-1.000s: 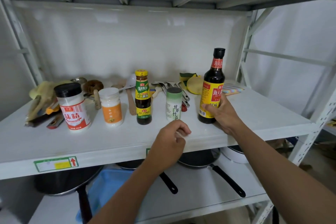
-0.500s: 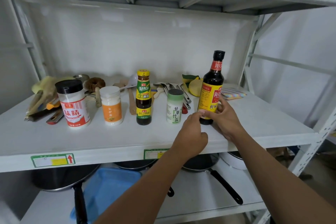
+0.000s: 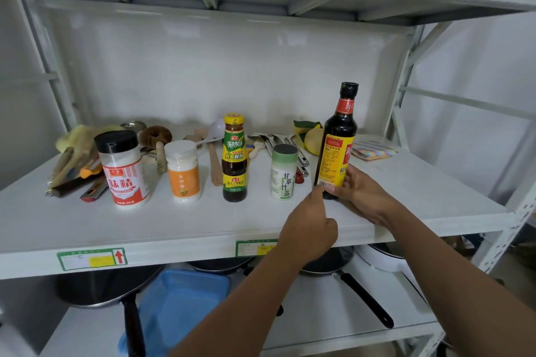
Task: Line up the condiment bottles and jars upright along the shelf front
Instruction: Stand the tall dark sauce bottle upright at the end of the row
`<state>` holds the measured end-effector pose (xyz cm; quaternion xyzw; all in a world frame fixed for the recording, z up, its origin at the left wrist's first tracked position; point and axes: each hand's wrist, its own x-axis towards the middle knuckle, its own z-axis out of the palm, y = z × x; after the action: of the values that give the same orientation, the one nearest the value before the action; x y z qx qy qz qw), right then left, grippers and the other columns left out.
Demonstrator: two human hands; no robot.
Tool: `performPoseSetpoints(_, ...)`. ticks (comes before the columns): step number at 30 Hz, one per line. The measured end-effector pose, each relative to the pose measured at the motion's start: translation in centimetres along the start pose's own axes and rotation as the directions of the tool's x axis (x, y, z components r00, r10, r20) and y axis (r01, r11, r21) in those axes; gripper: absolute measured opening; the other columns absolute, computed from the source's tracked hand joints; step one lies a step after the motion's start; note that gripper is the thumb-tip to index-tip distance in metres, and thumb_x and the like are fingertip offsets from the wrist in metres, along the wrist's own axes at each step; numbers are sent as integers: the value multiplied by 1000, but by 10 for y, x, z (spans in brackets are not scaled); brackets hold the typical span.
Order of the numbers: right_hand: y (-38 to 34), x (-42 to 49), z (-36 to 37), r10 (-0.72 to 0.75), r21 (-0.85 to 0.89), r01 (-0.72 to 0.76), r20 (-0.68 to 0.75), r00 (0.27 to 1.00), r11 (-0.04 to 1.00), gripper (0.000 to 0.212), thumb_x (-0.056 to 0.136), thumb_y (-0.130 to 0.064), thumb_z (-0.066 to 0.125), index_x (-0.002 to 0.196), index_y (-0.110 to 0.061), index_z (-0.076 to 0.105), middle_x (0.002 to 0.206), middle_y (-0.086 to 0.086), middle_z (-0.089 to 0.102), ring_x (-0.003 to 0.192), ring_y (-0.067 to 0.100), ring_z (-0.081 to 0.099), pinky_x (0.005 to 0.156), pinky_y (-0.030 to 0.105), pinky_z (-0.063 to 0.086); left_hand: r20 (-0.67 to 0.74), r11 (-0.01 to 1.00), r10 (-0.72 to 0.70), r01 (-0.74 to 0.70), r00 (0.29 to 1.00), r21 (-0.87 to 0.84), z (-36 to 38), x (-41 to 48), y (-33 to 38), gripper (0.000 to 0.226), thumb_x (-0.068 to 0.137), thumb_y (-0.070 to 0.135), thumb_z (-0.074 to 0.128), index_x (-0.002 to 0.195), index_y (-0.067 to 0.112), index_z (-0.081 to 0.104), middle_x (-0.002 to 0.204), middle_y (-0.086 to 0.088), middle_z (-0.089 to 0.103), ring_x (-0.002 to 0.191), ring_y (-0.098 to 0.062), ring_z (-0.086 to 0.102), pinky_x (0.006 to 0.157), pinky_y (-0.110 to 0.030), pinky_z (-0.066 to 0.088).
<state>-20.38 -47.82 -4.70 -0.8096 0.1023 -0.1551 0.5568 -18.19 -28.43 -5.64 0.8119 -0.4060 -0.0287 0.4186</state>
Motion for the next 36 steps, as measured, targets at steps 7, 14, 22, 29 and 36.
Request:
performPoseSetpoints(7, 1, -2, -7, 14, -128, -8, 41, 999, 992, 74, 94, -5, 76, 156, -24, 41, 149, -8, 61, 133, 4, 59, 107, 21, 47, 137, 994, -66, 77, 988, -75, -9, 5, -6, 69, 97, 9, 43, 160, 25, 21, 143, -17, 56, 127, -30, 56, 98, -33, 43)
performPoseSetpoints(14, 1, -7, -1, -15, -172, 5, -57, 998, 985, 63, 93, -9, 78, 147, -26, 51, 130, -18, 67, 109, -14, 66, 87, 7, 53, 160, 987, -82, 102, 984, -123, -12, 5, -7, 68, 95, 8, 44, 158, 25, 27, 144, -15, 56, 131, -31, 54, 105, -38, 43)
performPoseSetpoints(22, 5, -8, 5, -50, -233, 20, -122, 991, 972, 60, 92, -15, 79, 145, -21, 51, 122, -18, 66, 95, -25, 63, 76, -2, 48, 152, 992, -77, 90, 985, -84, -11, 6, -7, 68, 94, 7, 45, 157, 26, 27, 138, -16, 59, 126, -30, 56, 101, -38, 46)
performPoseSetpoints(29, 2, -8, 12, -57, -293, -12, -227, 972, 956, 65, 84, -28, 88, 137, -22, 51, 115, -15, 62, 90, -11, 62, 66, -3, 46, 117, 991, -91, 102, 989, -89, -5, 8, -10, 73, 92, 3, 42, 159, 24, 21, 139, -18, 58, 128, -32, 57, 104, -45, 48)
performPoseSetpoints(36, 2, -9, 13, -51, -306, -15, -205, 977, 952, 60, 85, -21, 88, 130, -29, 48, 107, -26, 59, 82, -28, 60, 66, -6, 43, 87, 968, -92, 110, 992, -225, -4, 13, -16, 74, 87, 1, 37, 157, 22, 27, 155, -11, 47, 143, -25, 47, 118, -44, 40)
